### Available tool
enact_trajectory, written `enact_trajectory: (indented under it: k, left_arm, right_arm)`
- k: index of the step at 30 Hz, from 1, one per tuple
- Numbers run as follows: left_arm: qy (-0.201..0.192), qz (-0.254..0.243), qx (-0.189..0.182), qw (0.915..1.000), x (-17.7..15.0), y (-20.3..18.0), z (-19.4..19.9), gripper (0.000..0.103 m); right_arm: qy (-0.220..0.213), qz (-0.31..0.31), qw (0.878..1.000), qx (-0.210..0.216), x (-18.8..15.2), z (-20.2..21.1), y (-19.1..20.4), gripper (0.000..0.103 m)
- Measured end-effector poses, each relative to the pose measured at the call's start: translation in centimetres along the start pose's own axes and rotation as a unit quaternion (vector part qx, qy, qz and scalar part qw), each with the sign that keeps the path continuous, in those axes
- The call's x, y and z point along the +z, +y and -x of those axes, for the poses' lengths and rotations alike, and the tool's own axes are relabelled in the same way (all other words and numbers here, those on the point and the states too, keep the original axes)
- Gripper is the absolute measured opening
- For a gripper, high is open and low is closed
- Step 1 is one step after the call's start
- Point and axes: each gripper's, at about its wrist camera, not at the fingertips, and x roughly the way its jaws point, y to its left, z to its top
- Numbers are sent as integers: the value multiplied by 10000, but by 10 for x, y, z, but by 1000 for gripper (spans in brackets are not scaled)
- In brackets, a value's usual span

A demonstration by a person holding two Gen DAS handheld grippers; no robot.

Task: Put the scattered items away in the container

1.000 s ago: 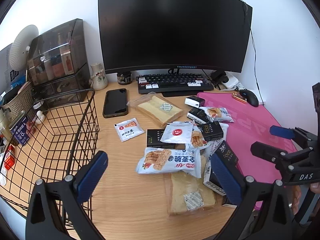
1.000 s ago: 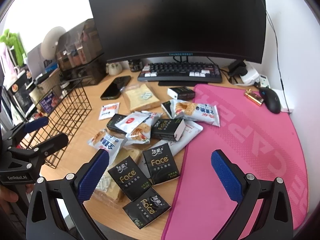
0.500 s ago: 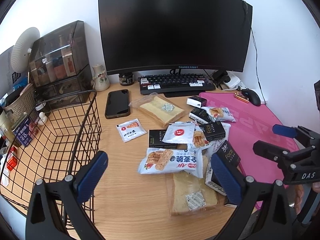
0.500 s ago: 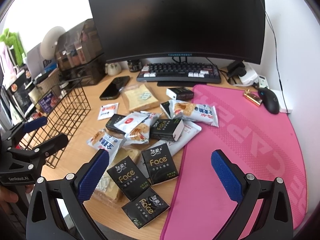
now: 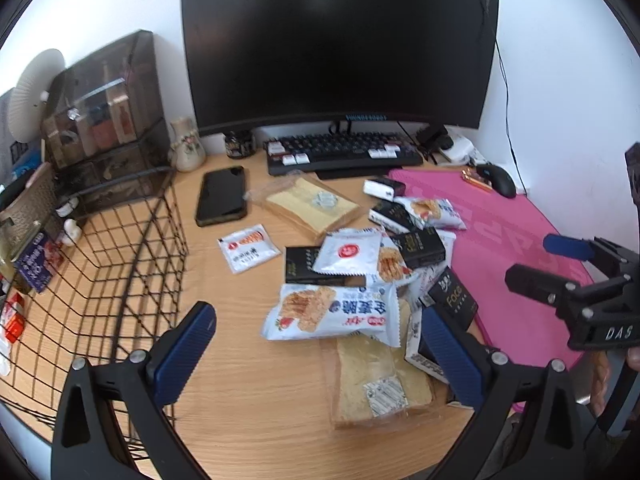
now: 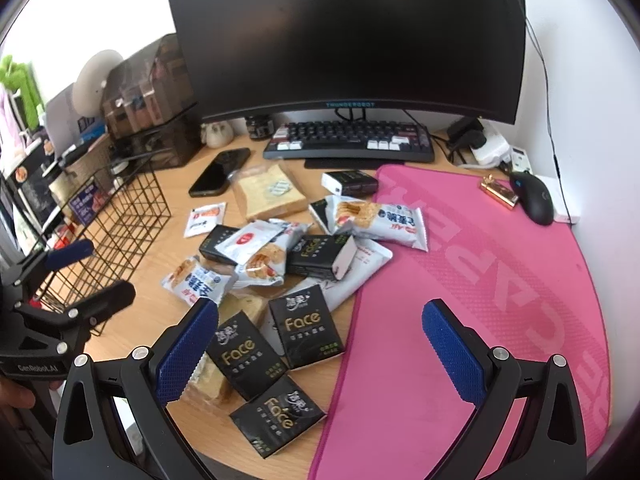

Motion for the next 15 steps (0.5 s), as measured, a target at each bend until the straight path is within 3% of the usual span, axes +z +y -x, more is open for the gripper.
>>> enact_trajectory:
  k: [15]
  left_arm:
    - [166, -57, 37, 9998, -1, 2, -20, 102]
  right_arm:
    - [250, -43, 9997, 59, -5, -25, -9, 103]
